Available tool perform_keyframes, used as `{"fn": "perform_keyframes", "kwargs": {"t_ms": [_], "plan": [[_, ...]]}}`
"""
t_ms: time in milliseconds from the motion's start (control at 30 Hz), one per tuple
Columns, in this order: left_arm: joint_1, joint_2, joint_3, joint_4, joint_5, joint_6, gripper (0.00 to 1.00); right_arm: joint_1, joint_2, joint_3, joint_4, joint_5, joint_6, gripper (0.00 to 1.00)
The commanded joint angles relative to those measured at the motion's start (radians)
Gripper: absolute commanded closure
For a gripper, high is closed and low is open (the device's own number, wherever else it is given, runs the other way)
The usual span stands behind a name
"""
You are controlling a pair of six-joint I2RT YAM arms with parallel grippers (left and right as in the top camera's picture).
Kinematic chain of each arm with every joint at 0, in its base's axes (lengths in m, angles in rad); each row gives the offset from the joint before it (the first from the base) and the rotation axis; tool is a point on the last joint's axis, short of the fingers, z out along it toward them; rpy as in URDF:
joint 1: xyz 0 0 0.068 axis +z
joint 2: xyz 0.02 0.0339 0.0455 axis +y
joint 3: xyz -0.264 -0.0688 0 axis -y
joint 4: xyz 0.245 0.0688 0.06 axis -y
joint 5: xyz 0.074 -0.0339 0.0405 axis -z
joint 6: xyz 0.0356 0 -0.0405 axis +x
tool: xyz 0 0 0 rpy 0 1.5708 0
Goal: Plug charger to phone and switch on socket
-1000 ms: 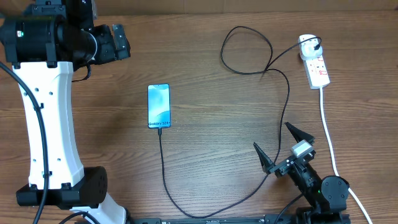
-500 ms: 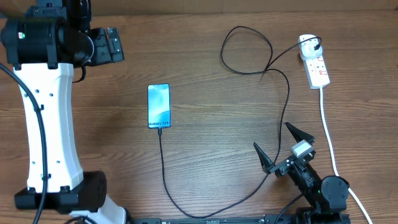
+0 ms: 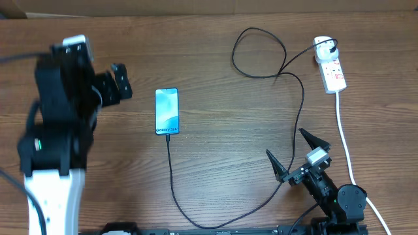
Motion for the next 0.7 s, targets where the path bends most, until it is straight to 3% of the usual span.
{"fn": "perform_keyframes", "kwargs": {"t_ms": [0, 267, 667], "plan": [[-0.002, -0.146, -0.188, 0.082, -0.006, 0.012, 0.00, 0.007, -0.010, -0.010, 0.002, 0.010, 0.010, 0.00], [-0.002, -0.414, -0.524, 0.216, -0.074, 0.026, 0.00, 0.007, -0.010, -0.010, 0.002, 0.010, 0.010, 0.00], [-0.002, -0.800, -1.036, 0.786, 0.074, 0.294, 0.00, 0.007, -0.010, -0.010, 0.002, 0.010, 0.010, 0.00]]}}
